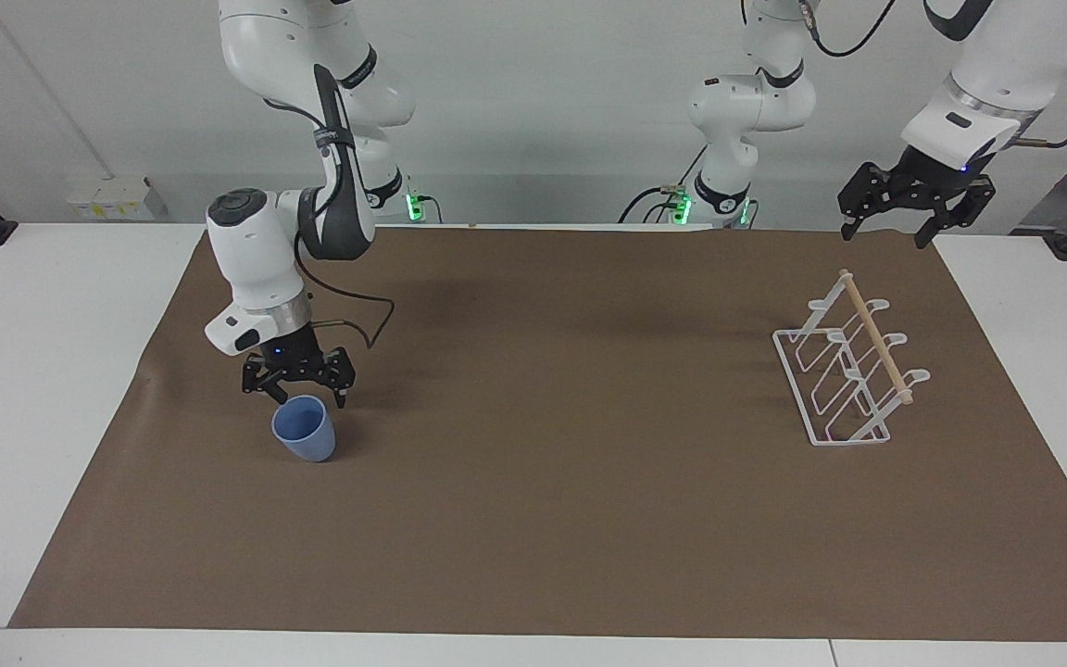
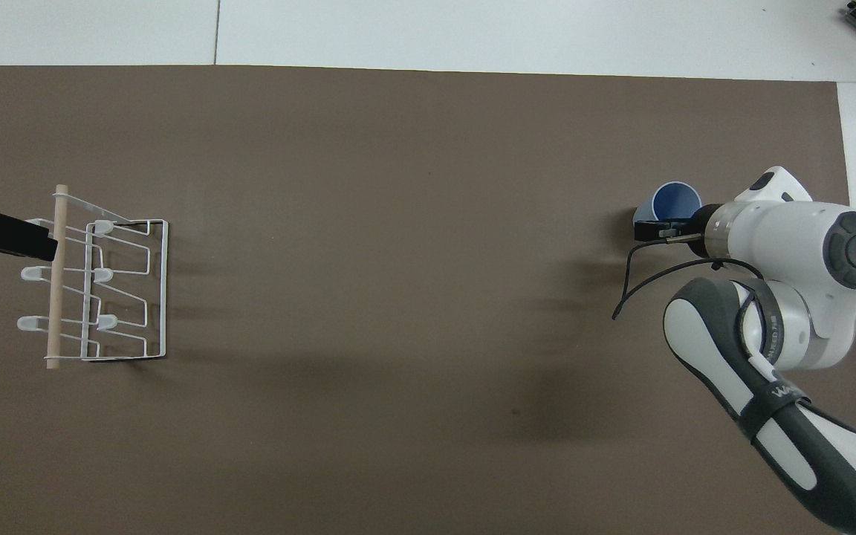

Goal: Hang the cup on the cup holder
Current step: 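Lower the right gripper over the cup rim and close on it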

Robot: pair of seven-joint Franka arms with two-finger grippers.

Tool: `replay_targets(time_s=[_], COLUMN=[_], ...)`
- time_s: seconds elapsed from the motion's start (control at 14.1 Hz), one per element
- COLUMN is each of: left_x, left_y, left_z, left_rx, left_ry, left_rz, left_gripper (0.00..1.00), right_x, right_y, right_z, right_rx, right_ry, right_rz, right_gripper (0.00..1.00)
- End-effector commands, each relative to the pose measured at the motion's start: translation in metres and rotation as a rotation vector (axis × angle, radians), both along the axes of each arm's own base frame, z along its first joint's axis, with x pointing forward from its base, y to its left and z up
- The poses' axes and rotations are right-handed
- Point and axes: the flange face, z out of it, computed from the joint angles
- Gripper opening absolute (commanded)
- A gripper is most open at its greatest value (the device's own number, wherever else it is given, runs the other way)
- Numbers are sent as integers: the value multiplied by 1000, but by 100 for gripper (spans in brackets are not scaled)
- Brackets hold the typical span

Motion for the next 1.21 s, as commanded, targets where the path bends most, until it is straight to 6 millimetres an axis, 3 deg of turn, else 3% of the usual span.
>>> replay_targets(time_s=[0.0,0.21,0.35,0.57,0.71,1.14], left_x=[-8,-8,-8,-8,-8,-8], left_y=[3,4,5,4,4,4], left_z=[-1,-1,-1,-1,-1,-1], left_rx=[9,9,9,9,9,9], left_ry=[1,1,3,3,3,3], left_rz=[2,3,5,4,3,3], left_gripper=[100,100,100,100,100,100], right_x=[11,18,21,24,24,28], right_y=[0,2,15,20,32,24], right_z=[16,33,43,47,43,17], right_rx=[-7,0,10,17,21,13], right_ry=[25,45,36,17,19,1], right_rz=[23,20,35,24,32,32], right_gripper=[100,100,100,100,100,100])
